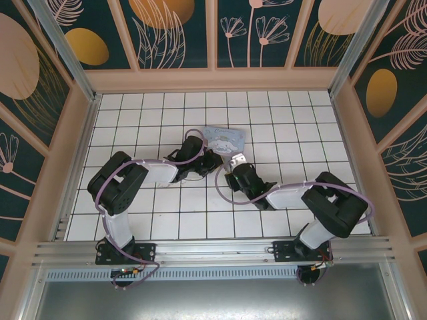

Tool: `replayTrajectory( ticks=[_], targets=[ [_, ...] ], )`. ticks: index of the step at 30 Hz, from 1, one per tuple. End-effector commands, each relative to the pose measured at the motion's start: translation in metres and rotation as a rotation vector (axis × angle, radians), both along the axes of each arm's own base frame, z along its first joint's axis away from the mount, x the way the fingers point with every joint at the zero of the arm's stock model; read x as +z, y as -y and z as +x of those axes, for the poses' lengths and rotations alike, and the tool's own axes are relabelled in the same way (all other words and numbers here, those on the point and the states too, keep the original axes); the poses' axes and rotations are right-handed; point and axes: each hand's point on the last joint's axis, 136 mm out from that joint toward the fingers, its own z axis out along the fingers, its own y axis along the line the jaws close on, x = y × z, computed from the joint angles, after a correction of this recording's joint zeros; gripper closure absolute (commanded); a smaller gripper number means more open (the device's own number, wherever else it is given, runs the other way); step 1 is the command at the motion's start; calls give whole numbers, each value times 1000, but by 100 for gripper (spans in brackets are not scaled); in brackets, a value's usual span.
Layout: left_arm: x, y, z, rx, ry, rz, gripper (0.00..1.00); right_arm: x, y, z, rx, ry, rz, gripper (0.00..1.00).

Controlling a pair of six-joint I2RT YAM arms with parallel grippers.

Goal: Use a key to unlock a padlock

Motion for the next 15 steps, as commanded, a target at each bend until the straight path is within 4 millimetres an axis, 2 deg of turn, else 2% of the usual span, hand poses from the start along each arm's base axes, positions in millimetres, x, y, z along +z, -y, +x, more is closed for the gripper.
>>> replayTrajectory(
  ticks=[1,15],
  targets=[
    [0,9,-4,-41,-17,-14,100,11,-4,11,-19,75,-16,48],
    [0,9,-3,-41,-19,-14,100,13,-23,24,1,84,-23,49]
  ],
)
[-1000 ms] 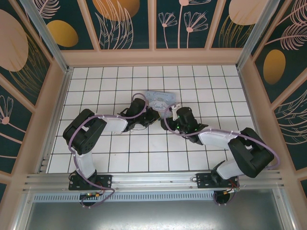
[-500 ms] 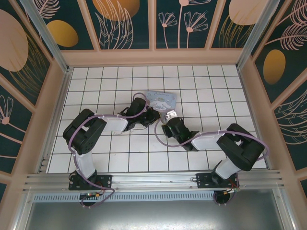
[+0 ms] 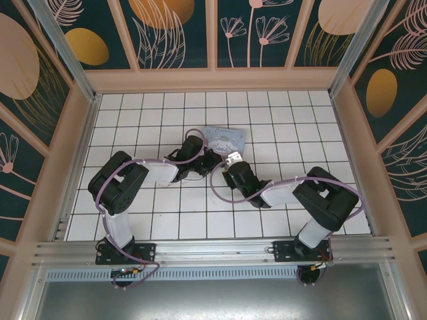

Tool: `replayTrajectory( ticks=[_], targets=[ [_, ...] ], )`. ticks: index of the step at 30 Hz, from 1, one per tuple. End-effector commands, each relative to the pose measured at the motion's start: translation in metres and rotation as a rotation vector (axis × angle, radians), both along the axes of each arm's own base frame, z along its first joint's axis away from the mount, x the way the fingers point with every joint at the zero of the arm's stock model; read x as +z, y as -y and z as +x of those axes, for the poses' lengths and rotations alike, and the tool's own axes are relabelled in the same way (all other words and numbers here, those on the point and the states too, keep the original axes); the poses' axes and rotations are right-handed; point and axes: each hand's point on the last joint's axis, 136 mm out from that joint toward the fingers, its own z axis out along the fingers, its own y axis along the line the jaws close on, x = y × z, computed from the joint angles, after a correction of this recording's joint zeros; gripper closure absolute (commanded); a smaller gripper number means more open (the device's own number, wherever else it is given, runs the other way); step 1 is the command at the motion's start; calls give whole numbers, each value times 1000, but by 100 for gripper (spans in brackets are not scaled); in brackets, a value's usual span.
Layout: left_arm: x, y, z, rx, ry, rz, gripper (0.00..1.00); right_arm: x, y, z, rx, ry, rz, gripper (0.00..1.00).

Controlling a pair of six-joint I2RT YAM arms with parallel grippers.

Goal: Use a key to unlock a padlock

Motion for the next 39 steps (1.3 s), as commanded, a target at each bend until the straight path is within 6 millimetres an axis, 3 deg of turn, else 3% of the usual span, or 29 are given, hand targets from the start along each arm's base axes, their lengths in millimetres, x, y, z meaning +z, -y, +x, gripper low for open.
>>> replayTrajectory(
  ticks=[1,8,16,20,26,32,39],
  targets=[
    [0,8,-4,-39,-17,-14,100,18,-14,14,-1,58,23,50],
    [-1,7,-6,-41,-21,-13,100,25,-23,28,-13,71,19,56],
    [-7,4,-11,-39,-32,-10,100,39,-24,44,-42,62,76,74],
    [-9,3,-11,-39,-35,-9,100,45,-28,45,-15,36,131,88],
    [-12,3,-11,-38,-40,-4,100,54,-44,34,103,-51,262,99],
    [-15,2,-12,-37,-42,8,100,62,-58,18,241,-196,444,100],
    [-15,2,-12,-41,-41,13,100,62,-52,12,283,-296,582,100]
  ],
)
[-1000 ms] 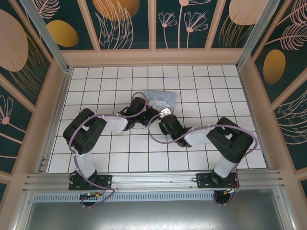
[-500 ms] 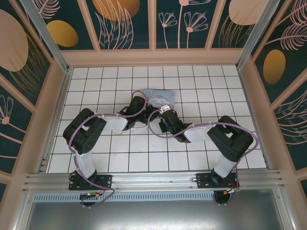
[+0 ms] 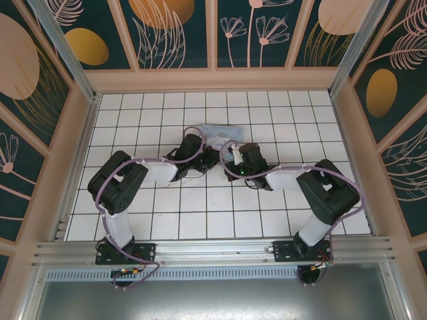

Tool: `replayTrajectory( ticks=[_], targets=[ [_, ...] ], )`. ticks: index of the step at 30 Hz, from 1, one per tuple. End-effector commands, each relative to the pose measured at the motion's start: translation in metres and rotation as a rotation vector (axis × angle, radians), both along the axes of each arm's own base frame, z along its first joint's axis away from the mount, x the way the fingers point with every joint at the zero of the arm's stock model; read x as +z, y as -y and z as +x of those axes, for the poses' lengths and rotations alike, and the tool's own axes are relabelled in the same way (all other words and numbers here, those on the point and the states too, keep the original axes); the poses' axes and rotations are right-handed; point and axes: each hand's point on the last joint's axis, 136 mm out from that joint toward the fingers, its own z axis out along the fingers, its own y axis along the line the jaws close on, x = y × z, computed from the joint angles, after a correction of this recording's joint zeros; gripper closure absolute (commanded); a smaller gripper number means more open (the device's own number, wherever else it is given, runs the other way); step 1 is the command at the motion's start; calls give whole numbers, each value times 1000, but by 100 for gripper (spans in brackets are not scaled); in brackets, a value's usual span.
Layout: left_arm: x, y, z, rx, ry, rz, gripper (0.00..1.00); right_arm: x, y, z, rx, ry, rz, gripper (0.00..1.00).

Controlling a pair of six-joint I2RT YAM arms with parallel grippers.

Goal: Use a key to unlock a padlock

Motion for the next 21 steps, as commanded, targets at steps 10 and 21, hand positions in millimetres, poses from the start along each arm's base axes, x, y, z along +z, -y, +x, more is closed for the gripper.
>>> replayTrajectory(
  ticks=[10,21],
  targets=[
    [-22,7,-24,-84,-90,30,100,51,19,4,-55,110,131,61],
    [-18,10,-22,-99,-89,26,100,34,33,-8,-91,295,-173,58]
  ],
)
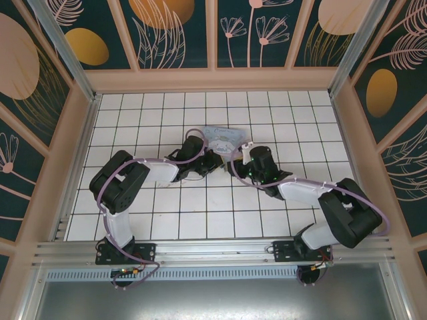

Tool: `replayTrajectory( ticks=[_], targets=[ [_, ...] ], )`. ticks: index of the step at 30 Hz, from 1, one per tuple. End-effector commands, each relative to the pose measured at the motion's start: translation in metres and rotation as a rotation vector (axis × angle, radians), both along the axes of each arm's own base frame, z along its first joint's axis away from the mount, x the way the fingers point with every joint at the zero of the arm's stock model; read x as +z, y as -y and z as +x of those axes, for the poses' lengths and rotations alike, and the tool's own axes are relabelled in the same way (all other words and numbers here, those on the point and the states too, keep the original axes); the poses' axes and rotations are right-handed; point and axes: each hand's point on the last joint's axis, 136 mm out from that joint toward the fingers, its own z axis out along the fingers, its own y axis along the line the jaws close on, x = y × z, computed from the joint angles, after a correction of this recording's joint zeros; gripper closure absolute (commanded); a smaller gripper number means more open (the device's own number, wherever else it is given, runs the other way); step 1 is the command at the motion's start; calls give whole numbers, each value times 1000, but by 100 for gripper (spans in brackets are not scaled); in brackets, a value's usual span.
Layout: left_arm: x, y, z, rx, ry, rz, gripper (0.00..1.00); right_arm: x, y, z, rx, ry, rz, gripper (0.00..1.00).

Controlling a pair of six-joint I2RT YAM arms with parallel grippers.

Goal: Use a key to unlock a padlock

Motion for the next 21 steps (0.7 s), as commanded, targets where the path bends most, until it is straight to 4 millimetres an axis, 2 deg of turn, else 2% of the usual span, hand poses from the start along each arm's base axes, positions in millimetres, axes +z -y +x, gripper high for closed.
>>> replayTrajectory(
  ticks=[1,8,21],
  targets=[
    [-6,9,-10,-52,-54,-7,100,-14,8,-2,-38,101,-186,58],
    [-4,10,-10,-56,-52,-7,100,-27,9,1,-99,194,-306,57],
    [-4,9,-9,-54,-53,-8,100,-30,-8,12,-79,200,-314,60]
  ],
)
